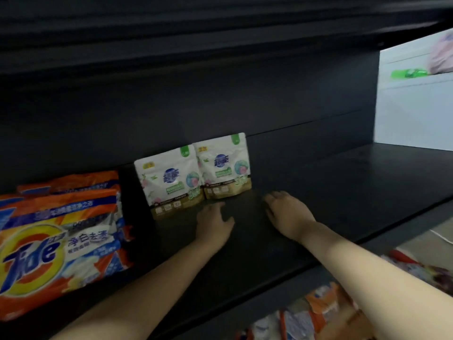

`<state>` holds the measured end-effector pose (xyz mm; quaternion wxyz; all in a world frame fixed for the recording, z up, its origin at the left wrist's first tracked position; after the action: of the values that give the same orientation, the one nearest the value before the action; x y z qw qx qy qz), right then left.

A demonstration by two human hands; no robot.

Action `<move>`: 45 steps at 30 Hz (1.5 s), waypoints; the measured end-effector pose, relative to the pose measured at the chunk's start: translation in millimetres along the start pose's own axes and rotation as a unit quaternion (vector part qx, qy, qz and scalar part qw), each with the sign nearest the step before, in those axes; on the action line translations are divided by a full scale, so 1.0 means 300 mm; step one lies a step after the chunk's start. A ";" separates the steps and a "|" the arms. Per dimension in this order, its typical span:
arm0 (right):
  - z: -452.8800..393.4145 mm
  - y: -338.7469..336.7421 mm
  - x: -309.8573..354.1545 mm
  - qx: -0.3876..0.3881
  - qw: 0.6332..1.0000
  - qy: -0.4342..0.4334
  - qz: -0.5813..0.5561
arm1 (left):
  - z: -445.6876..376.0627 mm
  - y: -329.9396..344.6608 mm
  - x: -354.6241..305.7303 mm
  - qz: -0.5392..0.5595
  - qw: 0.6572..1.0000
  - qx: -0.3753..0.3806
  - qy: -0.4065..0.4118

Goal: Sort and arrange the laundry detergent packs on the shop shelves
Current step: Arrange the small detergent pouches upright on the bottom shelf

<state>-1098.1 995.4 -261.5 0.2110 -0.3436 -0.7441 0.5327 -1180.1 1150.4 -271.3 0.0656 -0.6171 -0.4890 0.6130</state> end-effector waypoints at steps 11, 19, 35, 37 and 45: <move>0.463 -0.132 -0.541 -0.024 0.975 0.204 0.085 | 0.182 0.445 -0.581 -0.010 0.946 0.194 0.259; 0.846 -0.331 -0.951 0.006 0.937 0.313 0.152 | 0.359 0.757 -1.059 0.012 0.882 0.266 0.390; 0.618 -1.647 -1.455 -0.034 0.893 0.403 0.197 | 0.209 0.197 -2.438 -0.114 0.810 0.195 0.541; 0.564 -1.779 -1.468 -0.039 0.893 0.402 0.197 | 0.165 0.096 -2.543 -0.111 0.808 0.168 0.553; 0.118 -2.486 -1.451 -0.163 0.914 0.324 0.181 | -0.189 -0.589 -2.996 -0.124 0.847 0.034 0.516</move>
<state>-1041.9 505.5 448.3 0.2822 -0.6556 -0.6363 0.2927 -1019.5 655.8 485.0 0.4053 -0.7757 -0.4360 0.2095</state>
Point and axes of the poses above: each hand's wrist, its own z-axis away from the middle knuckle, its own y-axis out of the palm, x = y × z, the point moved 2 cm from there along -z, towards the middle knuckle, and after that the axes turned 12 degrees about z, right-handed, at the moved point
